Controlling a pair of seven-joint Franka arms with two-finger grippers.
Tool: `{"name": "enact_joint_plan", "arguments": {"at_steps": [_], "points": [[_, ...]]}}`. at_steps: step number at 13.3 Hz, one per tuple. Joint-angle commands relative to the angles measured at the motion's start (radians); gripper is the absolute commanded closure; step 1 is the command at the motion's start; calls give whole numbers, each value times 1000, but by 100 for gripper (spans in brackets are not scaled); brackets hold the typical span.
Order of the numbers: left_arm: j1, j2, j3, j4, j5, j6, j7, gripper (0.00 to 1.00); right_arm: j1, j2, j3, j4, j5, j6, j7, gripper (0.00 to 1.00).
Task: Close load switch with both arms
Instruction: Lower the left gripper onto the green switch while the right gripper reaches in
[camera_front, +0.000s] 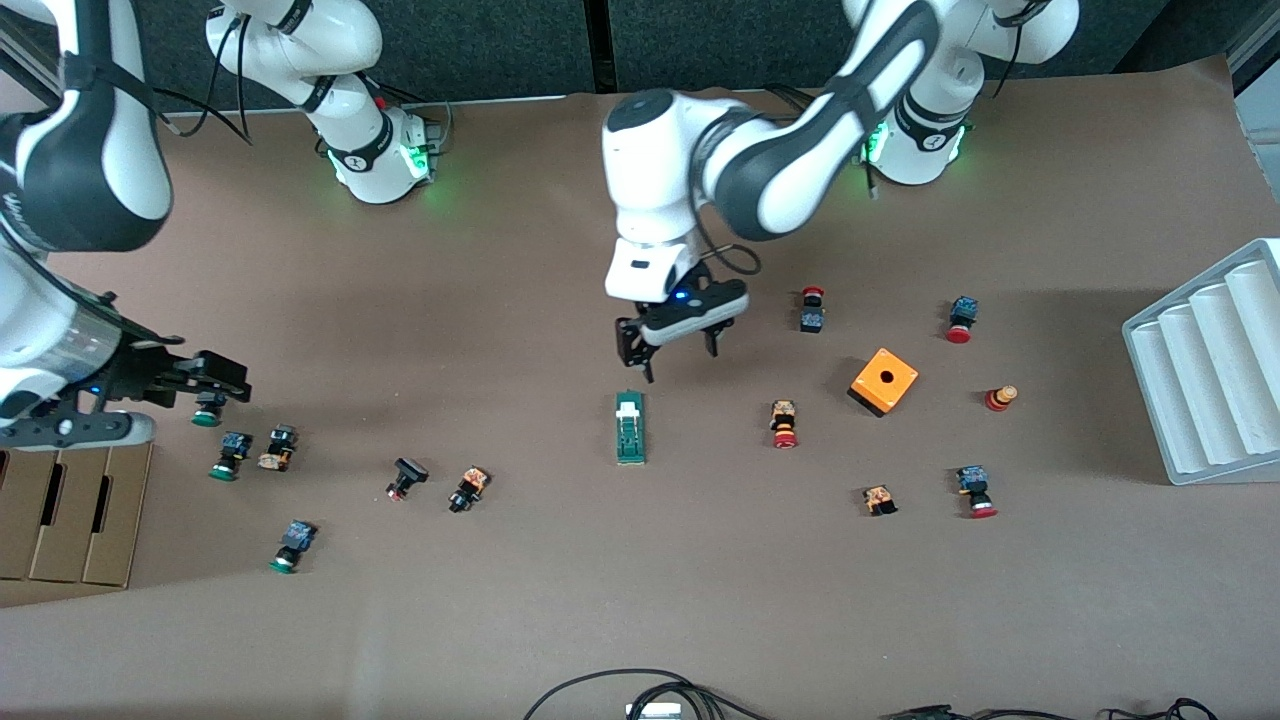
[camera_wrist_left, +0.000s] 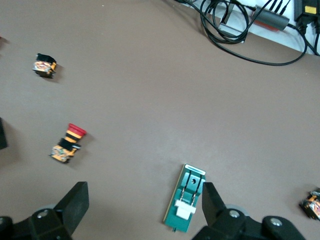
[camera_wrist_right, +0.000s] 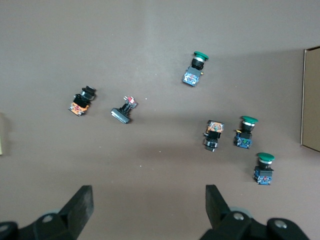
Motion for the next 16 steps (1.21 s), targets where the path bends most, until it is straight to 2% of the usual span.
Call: {"name": "enact_joint_plan", "arguments": {"at_steps": [1, 4, 7, 12, 13, 16], "points": [[-61, 83, 9, 20, 184, 14, -162, 0, 12, 15, -6, 22, -16, -11, -23, 0], [-117, 180, 9, 11, 410, 14, -351, 0, 19, 19, -6, 20, -16, -11, -25, 0], [-144, 249, 9, -27, 585, 36, -431, 1, 16, 42, -3, 20, 13, -5, -65, 0], [-144, 350, 9, -44, 895, 70, -619, 1, 18, 124, -5, 30, 132, 30, -316, 0], [-147, 378, 9, -40, 958, 67, -664, 1, 24, 136, -3, 45, 133, 55, -345, 0], [-184, 447, 14, -5, 1055, 12, -717, 1, 76, 160, 0, 45, 136, 101, -433, 0]]}}
